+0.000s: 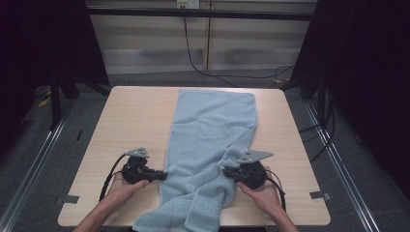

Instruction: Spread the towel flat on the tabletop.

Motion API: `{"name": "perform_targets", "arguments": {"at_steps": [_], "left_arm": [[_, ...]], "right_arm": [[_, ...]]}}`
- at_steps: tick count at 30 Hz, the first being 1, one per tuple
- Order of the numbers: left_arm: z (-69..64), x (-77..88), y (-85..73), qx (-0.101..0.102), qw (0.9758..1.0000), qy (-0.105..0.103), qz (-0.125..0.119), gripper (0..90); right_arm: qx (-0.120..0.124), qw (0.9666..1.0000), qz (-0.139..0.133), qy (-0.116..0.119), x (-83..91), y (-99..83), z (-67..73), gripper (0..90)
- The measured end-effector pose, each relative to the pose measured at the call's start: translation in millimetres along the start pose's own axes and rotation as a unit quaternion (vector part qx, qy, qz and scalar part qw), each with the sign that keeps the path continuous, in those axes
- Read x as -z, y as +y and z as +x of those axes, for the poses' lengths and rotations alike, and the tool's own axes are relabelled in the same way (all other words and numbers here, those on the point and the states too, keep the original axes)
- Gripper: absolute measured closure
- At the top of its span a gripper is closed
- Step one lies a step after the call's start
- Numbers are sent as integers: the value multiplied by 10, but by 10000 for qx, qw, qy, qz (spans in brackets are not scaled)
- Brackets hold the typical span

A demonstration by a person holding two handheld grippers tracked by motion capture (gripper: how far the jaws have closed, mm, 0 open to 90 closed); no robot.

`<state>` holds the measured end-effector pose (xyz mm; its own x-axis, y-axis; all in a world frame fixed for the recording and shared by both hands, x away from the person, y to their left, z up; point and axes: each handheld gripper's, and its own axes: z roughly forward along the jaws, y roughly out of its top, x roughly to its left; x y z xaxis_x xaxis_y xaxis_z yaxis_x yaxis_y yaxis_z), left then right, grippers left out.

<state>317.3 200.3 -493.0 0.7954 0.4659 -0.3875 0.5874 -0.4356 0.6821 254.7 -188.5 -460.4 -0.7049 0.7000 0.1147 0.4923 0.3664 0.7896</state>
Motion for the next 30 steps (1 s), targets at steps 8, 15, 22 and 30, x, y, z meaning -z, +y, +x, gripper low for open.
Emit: {"name": "perform_targets", "arguments": {"at_steps": [8,15,22,30], "left_arm": [[-45,151,-86,65,9998,58,-150,882],[-158,146,-178,-62,10000,35,22,879],[-118,166,-161,59,9999,0,-101,819],[-107,328,-4,-16,9986,170,-509,800]], "right_arm": [[-471,9972,-442,-388,680,-397,-104,859],[-639,9956,-88,-680,884,-735,-71,824],[-636,9952,-294,-677,943,-680,-46,694],[-242,9987,-96,-446,598,-367,-11,600]]}}
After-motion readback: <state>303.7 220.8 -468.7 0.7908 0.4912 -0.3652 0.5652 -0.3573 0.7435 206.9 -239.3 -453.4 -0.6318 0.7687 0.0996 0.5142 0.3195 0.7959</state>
